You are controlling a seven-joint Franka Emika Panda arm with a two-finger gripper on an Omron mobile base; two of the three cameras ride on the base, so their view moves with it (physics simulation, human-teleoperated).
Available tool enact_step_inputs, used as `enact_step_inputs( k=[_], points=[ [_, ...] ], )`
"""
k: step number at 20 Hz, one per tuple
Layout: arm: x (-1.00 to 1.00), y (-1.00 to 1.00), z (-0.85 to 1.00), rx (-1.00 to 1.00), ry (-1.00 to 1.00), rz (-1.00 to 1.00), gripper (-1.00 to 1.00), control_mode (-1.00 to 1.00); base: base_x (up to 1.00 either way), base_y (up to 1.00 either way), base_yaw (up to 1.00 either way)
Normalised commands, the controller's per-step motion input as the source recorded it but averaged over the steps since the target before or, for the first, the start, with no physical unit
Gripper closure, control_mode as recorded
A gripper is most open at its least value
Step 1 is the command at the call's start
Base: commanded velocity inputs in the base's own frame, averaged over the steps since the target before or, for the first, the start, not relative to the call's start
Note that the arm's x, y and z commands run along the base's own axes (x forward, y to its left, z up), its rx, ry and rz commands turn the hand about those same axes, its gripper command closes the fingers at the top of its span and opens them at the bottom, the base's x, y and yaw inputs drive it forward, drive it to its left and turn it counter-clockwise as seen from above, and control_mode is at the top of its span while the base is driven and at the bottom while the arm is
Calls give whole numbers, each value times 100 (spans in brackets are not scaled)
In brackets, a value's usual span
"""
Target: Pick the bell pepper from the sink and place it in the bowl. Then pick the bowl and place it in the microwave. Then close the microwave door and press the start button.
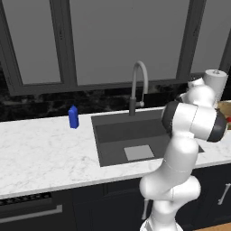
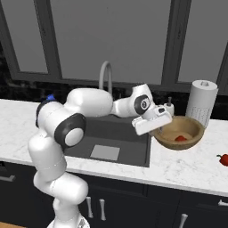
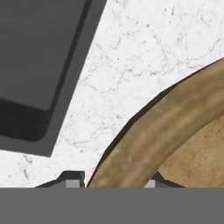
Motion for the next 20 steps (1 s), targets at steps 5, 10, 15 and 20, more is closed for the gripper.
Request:
enact_step_inputs(
  k=[5,10,15,20],
  points=[
    [-35,1,42,4,20,34,100,-100,0,0,0],
    [-39,7,28,16,18,39,100,-100,0,0,0],
    [-33,17,30,16,0,38,100,-100,0,0,0],
    [-23,48,47,11,0,35,100,-100,0,0,0]
  ],
)
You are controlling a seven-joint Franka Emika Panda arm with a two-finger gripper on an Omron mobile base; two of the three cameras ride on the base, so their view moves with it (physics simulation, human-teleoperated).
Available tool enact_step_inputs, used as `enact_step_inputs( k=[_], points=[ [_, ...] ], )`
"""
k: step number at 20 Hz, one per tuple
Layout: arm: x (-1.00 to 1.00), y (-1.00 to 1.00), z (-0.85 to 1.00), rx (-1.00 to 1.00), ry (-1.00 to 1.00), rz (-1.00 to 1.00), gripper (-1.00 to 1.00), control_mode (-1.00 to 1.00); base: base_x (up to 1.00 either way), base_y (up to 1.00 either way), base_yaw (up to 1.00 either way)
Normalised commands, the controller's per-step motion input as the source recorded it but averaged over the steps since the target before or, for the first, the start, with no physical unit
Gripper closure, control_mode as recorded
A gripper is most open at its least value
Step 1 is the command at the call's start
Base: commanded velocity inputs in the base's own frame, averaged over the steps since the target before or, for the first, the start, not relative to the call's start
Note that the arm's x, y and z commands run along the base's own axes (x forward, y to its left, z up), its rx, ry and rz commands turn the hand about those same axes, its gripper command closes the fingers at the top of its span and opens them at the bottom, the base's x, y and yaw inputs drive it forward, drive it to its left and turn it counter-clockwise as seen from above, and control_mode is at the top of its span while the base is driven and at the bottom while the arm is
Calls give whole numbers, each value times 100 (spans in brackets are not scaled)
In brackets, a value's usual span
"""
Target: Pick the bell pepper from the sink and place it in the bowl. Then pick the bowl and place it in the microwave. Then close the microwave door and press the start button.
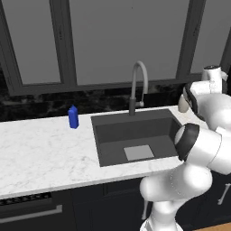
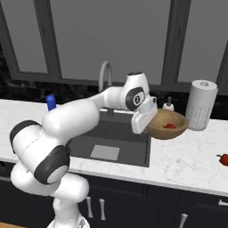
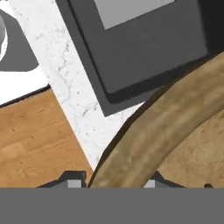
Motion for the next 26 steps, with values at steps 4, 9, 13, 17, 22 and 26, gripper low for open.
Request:
enact_step_inputs(
  k=[4,9,13,17,22,26],
  points=[
    [-19,66,33,5,0,34,100,-100,0,0,0],
    [-22,44,17,7,-11,27,100,-100,0,0,0],
    [-15,41,32,5,-10,24,100,-100,0,0,0],
    [-9,53,35,-2,0,9,100,-100,0,0,0],
    [-16,45,28,-1,0,0,100,-100,0,0,0],
    [-23,38,26,0,0,0,100,-100,0,0,0]
  ],
)
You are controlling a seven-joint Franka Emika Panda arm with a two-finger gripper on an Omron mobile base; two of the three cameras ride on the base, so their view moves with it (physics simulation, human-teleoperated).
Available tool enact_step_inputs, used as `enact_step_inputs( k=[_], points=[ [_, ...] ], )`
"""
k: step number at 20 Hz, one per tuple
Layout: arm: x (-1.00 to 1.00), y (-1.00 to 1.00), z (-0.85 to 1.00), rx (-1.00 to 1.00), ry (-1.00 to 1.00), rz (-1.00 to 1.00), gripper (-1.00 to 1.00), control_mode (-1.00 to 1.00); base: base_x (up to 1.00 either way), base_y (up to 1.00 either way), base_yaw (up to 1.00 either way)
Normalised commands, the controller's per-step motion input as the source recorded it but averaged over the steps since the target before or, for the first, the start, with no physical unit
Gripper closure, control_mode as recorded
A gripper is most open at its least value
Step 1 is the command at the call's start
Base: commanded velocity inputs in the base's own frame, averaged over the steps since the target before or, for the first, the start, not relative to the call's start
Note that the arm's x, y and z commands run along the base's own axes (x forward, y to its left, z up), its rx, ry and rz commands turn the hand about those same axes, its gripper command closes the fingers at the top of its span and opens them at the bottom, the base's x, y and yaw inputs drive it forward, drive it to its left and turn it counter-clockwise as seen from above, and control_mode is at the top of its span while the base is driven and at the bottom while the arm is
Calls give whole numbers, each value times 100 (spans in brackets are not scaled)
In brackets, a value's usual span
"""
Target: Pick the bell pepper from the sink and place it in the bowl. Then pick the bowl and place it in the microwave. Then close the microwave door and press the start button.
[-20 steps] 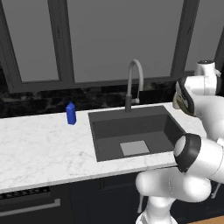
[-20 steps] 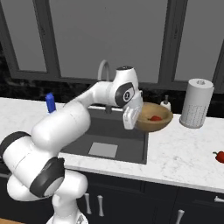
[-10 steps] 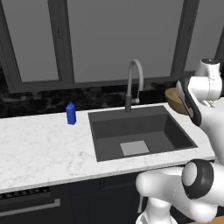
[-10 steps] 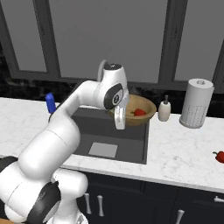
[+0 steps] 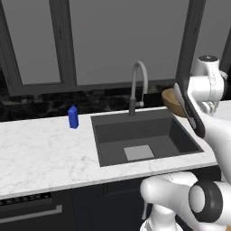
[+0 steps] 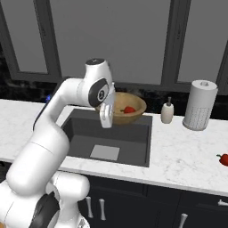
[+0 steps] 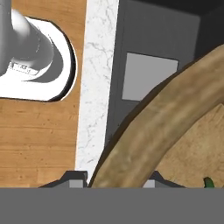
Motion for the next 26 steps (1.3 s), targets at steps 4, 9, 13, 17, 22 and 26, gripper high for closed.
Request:
enact_step_inputs(
  k=[4,9,13,17,22,26],
  points=[
    [-26,29,26,0,0,0,100,-100,0,0,0],
    [-31,23,15,0,0,0,100,-100,0,0,0],
    [-44,25,16,0,0,0,100,-100,0,0,0],
    [-41,47,6,0,0,0,100,-100,0,0,0],
    [-37,26,9,0,-2,0,100,-100,0,0,0],
    [-28,4,19,0,0,0,100,-100,0,0,0]
  ],
)
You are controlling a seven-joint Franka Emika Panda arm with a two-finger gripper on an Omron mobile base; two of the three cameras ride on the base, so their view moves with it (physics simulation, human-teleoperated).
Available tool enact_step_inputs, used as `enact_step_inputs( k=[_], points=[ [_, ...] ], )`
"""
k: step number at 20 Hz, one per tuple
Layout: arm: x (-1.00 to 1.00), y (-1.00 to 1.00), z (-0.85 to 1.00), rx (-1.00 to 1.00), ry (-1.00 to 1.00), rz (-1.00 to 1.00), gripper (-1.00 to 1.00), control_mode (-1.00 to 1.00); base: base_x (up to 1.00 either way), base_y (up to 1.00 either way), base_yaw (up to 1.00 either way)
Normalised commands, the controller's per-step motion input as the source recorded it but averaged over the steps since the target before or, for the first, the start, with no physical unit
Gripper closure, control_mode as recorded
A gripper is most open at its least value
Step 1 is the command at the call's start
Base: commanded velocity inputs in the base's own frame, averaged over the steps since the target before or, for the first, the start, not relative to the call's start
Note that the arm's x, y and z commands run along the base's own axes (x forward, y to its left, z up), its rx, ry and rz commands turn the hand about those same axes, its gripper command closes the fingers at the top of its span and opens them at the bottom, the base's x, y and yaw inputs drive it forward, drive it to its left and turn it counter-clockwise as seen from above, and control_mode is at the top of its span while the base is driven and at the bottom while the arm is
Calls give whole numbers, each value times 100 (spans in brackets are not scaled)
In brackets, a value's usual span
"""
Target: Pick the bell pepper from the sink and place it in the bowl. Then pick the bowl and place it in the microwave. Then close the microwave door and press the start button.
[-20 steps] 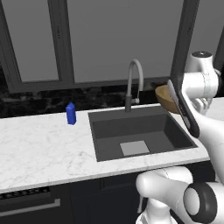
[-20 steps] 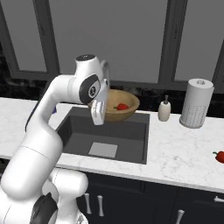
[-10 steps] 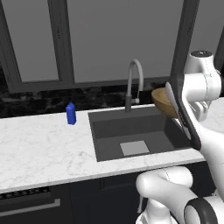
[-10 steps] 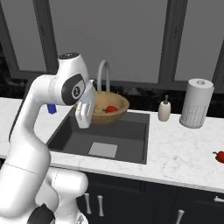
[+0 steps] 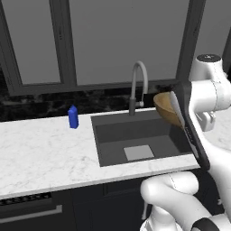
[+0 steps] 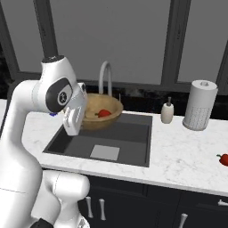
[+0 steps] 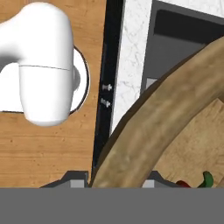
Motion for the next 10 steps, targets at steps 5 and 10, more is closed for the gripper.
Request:
enact_step_inputs(
  k=[5,10],
  points=[
    [-45,0,14,0,0,0,100,-100,0,0,0],
    [-42,18,7,0,0,0,100,-100,0,0,0]
  ],
)
